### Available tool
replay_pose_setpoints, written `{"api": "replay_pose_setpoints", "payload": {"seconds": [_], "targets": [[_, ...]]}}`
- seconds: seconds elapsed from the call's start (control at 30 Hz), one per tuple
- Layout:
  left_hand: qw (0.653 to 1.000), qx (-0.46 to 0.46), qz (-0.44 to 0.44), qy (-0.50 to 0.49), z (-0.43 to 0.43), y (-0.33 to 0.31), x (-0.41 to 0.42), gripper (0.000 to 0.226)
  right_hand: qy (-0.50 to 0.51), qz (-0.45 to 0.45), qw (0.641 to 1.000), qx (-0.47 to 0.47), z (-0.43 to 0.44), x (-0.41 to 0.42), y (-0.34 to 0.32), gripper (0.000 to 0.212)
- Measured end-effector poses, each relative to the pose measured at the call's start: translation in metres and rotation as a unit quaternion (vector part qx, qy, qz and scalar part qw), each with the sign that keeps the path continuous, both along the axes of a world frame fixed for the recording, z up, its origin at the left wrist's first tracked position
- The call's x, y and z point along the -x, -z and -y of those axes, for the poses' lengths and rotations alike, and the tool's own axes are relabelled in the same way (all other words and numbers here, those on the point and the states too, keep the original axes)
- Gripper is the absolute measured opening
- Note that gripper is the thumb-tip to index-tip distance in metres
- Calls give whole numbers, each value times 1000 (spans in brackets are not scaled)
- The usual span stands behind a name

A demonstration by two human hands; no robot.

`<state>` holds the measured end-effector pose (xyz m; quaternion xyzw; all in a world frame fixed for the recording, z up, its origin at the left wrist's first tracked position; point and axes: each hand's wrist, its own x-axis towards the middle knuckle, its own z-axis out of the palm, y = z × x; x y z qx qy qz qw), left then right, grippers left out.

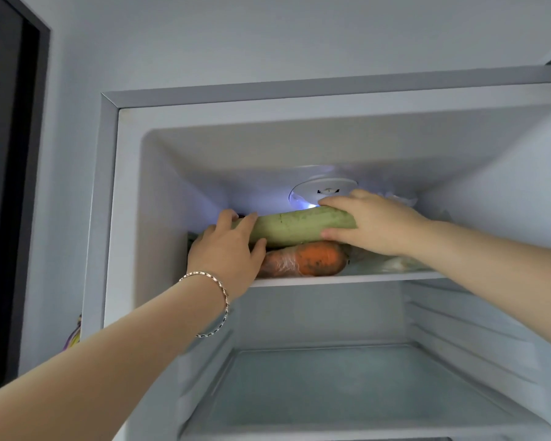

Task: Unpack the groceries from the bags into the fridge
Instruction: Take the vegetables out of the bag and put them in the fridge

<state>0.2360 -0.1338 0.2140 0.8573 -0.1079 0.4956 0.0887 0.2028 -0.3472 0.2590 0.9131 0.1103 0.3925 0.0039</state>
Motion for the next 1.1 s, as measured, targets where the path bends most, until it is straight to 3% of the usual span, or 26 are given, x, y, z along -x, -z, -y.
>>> {"api": "replay_pose_setpoints", "payload": {"seconds": [0.33,0.5,0.63,0.7,0.83,0.93,1.0,1.1], "targets": [[999,7,-38,-10,1,6,21,47,-39,-20,999,-33,-2,0,4,63],[994,41,-93,-29,0,2,39,49,-22,26,999,-23,-5,4,12,61],[995,28,-92,-36,-3,6,75,42,-122,153,980,-33,-19,23,30,35],[994,24,-98,-38,-8,12,99,29,-174,151,972,-44,-32,43,46,20],[971,65,-228,-12,-35,47,149,26,-204,-70,973,-87,-73,93,95,15],[917,48,-395,-37,-70,93,183,25,-182,-245,952,-25,-111,134,139,22],[875,22,-475,-89,-94,128,207,20,-184,-321,929,16,-138,163,166,26],[851,56,-500,-148,-137,176,251,33,-223,-379,897,52,-182,200,202,22]]}}
